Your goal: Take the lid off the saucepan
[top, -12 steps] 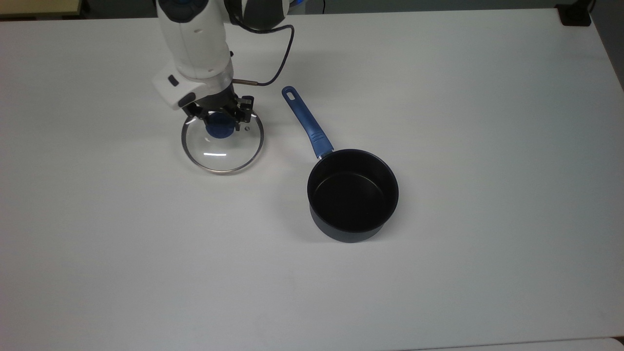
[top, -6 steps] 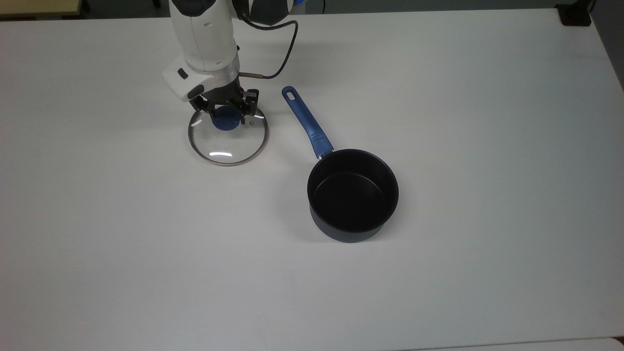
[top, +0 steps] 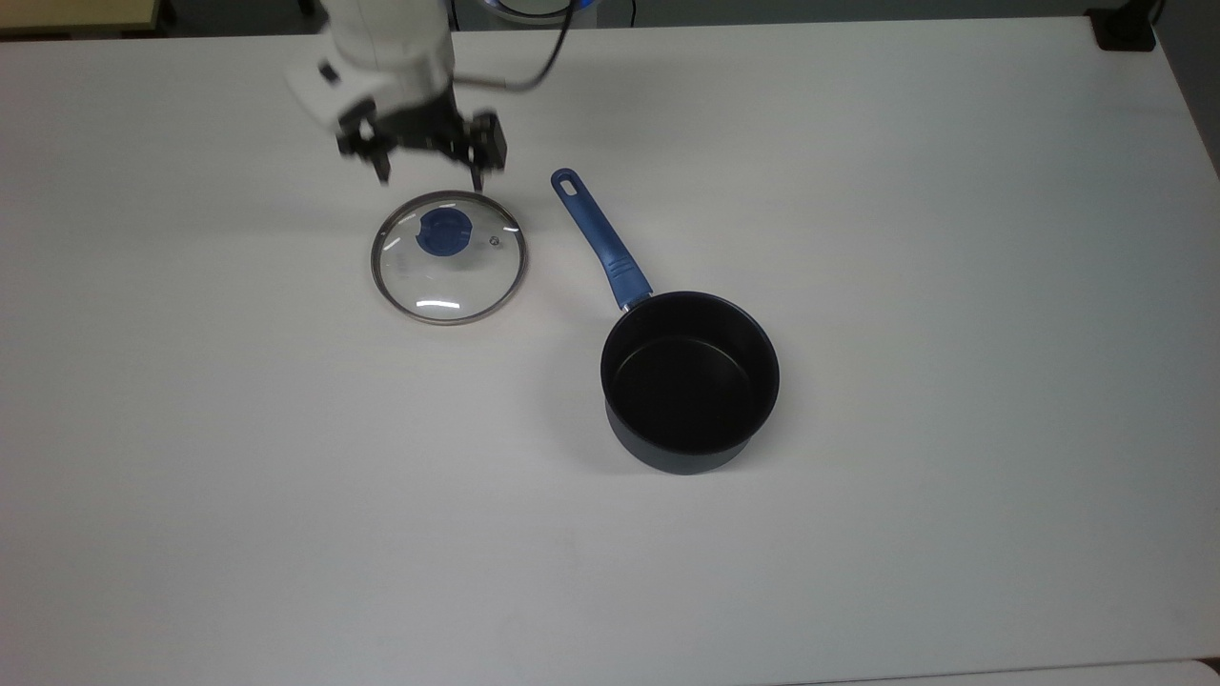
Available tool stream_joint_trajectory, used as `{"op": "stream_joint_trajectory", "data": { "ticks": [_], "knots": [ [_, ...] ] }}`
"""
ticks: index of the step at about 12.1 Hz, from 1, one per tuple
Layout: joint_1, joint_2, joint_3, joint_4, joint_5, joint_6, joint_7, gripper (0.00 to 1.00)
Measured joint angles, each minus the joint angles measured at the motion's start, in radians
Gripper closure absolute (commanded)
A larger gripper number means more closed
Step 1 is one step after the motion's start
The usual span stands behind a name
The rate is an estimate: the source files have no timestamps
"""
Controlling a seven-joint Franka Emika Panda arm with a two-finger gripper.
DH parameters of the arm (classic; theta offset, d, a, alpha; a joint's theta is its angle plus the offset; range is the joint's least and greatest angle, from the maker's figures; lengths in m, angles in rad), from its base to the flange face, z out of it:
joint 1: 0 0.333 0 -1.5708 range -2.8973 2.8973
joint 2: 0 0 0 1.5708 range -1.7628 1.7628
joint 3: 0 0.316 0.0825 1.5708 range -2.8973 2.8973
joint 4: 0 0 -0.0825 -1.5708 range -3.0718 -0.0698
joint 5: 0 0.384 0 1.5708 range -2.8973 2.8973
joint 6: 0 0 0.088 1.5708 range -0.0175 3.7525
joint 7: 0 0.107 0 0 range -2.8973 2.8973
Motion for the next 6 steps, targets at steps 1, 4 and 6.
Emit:
{"op": "stream_joint_trajectory", "data": {
  "ticks": [1, 4, 6],
  "knots": [
    [0.013, -0.030, 0.000, 0.057, 0.000, -0.090, 0.007, 0.00],
    [0.097, -0.060, 0.009, 0.199, 0.000, -0.255, 0.058, 0.00],
    [0.149, -0.059, 0.012, 0.223, 0.000, -0.269, 0.066, 0.00]
  ]
}}
